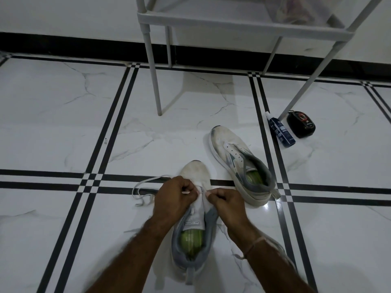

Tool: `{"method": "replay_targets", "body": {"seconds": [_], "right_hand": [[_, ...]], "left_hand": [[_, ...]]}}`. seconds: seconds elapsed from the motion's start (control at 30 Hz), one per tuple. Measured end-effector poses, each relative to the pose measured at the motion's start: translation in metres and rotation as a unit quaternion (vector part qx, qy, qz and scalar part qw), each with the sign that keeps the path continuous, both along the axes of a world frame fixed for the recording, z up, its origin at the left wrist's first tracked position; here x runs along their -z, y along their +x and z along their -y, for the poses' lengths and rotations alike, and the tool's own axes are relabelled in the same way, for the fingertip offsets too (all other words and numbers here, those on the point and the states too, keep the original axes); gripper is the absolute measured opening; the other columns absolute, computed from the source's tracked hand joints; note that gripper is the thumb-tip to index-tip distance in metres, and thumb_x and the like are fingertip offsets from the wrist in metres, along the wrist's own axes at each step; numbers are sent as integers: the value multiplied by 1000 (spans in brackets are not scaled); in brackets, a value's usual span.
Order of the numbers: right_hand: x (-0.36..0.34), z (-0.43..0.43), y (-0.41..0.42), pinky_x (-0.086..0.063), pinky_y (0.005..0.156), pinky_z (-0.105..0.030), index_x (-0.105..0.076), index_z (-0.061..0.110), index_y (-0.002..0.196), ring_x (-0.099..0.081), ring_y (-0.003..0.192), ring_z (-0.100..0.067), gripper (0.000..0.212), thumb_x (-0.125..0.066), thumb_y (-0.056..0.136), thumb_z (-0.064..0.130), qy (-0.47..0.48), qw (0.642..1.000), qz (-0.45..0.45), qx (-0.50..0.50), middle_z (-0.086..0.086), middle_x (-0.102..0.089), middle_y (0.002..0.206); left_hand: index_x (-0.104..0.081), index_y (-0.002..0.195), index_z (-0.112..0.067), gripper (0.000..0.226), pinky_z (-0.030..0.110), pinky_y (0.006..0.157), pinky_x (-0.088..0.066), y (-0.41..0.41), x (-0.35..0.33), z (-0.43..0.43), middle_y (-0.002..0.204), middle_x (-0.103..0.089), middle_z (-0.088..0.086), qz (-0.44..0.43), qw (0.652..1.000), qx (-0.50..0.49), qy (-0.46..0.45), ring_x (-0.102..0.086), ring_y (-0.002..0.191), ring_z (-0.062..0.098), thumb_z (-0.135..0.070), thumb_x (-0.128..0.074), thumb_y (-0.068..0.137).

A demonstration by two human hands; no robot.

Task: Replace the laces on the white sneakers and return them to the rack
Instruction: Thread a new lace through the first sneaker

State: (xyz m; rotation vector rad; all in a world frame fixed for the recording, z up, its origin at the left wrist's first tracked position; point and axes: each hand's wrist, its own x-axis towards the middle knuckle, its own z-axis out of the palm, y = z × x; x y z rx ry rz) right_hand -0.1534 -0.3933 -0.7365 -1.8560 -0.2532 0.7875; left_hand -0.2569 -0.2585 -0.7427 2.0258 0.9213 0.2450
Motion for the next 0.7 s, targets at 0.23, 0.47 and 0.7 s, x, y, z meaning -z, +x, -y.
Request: {"method": "replay_targets", "body": {"seconds": [0.23,0.47,0.7], "right_hand": [[8,3,-4,-59,76,-42,-80,15,81,-72,77,-21,14,-72,91,20,9,997,69,-41,1,-76,75],[3,7,-5,-61,77,-45,-78,16,96,-74,85,-30,10,-69,97,21,54,998,-34,-12,-7,-78,86],[8,0,-6,-57,66,-39,-75,14,84,-68,71,-20,8,-74,89,8,48,997,-44,29,-12,-74,81]], "left_hand": [[-61,67,-32,16,36,76,-53,2,-2,9,78,-65,-10,23,999,-26,7,-64,80,7,-42,-70,75],[-74,82,-25,10,23,72,-46,4,2,9,83,-66,-14,11,999,3,31,-62,82,0,-34,-78,83],[-76,88,-25,1,9,71,-38,2,1,10,86,-62,-13,13,999,32,39,-59,84,2,-26,-76,87]]}}
